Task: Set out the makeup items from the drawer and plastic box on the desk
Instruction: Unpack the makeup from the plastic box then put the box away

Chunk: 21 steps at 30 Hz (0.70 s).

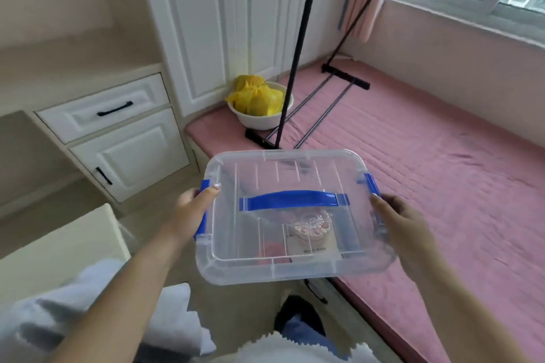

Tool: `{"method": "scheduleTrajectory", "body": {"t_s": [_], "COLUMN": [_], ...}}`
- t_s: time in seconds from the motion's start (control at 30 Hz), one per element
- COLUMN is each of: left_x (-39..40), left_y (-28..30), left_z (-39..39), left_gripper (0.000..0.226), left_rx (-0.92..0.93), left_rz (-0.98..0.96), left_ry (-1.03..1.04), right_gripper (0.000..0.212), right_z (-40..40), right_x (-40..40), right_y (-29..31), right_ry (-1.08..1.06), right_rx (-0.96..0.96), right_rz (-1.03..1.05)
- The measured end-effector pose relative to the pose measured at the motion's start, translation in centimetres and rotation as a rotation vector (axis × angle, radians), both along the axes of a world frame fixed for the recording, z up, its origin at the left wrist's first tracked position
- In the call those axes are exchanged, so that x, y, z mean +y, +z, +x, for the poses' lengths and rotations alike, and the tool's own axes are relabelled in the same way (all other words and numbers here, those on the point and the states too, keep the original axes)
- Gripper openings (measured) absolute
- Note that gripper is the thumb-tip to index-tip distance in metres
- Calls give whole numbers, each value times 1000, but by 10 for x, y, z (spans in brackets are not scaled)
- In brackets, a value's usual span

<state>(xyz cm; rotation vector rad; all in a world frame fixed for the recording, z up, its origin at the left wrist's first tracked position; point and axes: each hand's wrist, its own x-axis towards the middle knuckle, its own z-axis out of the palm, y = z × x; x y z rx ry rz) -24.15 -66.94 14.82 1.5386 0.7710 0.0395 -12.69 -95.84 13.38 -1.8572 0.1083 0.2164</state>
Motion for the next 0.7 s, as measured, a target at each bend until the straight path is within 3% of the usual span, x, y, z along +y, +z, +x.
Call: {"method": "scheduleTrajectory", "body": {"t_s": [0.17, 0.3, 0.47, 0.63, 0.7], "left_x": [40, 80, 135, 219, 263], "left_y": [10, 9, 2, -10, -8], "left_z": [59, 77, 79, 91, 99], "left_gripper": [35, 65, 86, 45, 41], "left_rx": [61, 125, 167, 186, 206], "left_rz": [29, 93, 135, 221, 274], "left_ry": [236, 388, 594, 793, 819], "right_gripper": [11, 15, 11, 22, 22], "right_z": [133, 197, 242, 268, 279], "right_x": [79, 155, 253, 365, 416], "right_y": [7, 12, 8, -3, -4], "right_ry": [272, 471, 728, 865, 896], "right_rx": [33, 33, 27, 38, 33], "right_rz": [12, 4, 27, 23, 12]}}
